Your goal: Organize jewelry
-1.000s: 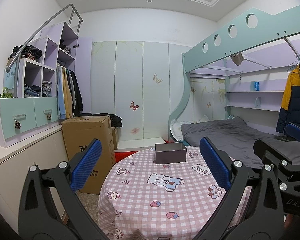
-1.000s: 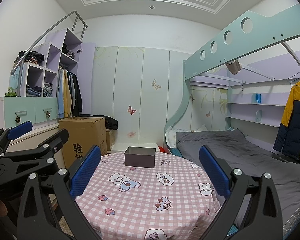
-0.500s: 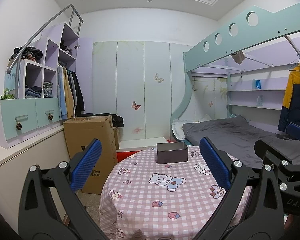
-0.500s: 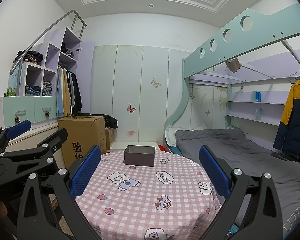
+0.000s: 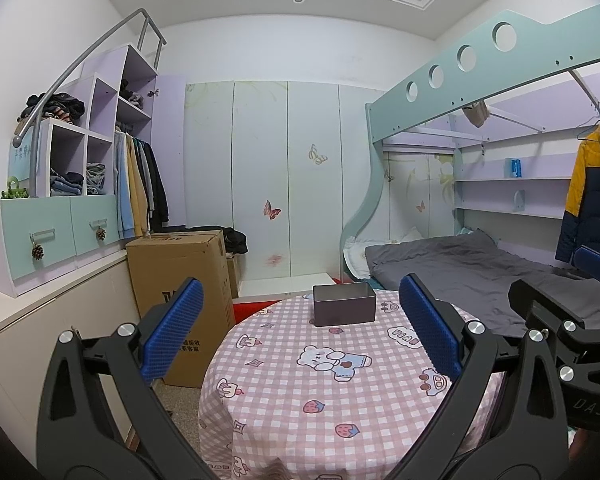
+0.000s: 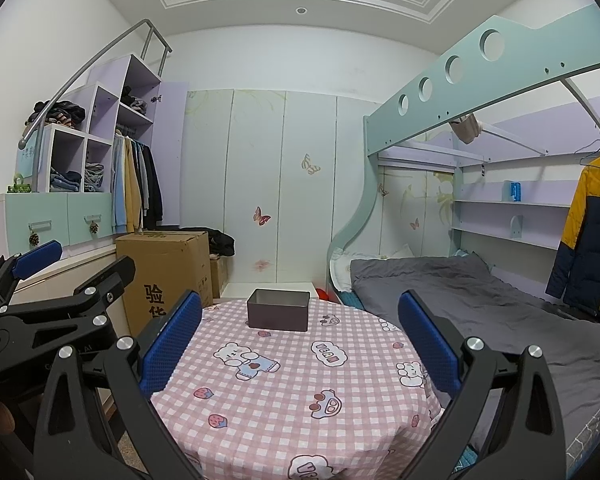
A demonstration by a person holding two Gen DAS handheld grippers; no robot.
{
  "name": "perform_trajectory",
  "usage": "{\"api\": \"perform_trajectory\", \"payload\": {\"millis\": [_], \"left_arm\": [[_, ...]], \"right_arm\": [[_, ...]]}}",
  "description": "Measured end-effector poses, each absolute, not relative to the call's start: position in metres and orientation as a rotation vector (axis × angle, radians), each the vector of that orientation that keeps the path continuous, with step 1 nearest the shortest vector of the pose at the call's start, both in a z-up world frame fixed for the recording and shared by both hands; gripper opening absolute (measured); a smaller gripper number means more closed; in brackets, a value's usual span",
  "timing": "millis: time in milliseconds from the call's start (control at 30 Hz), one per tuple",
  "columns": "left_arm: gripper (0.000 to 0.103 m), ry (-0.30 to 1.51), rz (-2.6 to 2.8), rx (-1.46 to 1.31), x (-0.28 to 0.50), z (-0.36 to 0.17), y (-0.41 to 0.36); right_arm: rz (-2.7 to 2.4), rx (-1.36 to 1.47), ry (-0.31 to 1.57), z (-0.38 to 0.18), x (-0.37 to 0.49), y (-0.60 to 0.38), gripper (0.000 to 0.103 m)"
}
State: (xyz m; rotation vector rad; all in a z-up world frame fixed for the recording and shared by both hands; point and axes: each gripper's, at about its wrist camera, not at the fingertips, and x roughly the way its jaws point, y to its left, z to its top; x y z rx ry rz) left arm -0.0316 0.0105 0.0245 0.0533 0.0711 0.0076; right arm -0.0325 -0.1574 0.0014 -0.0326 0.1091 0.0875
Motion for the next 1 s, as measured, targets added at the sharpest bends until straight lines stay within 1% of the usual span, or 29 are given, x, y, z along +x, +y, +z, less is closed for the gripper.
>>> {"api": "perform_trajectory", "payload": {"millis": [1000], "left_arm": [[0.096,0.101,0.004,0.057,-0.013,0.013,0.01]], "right_arm": [[0.076,-0.015,0.15,-0.003,-0.019,-0.15,0.095]]}}
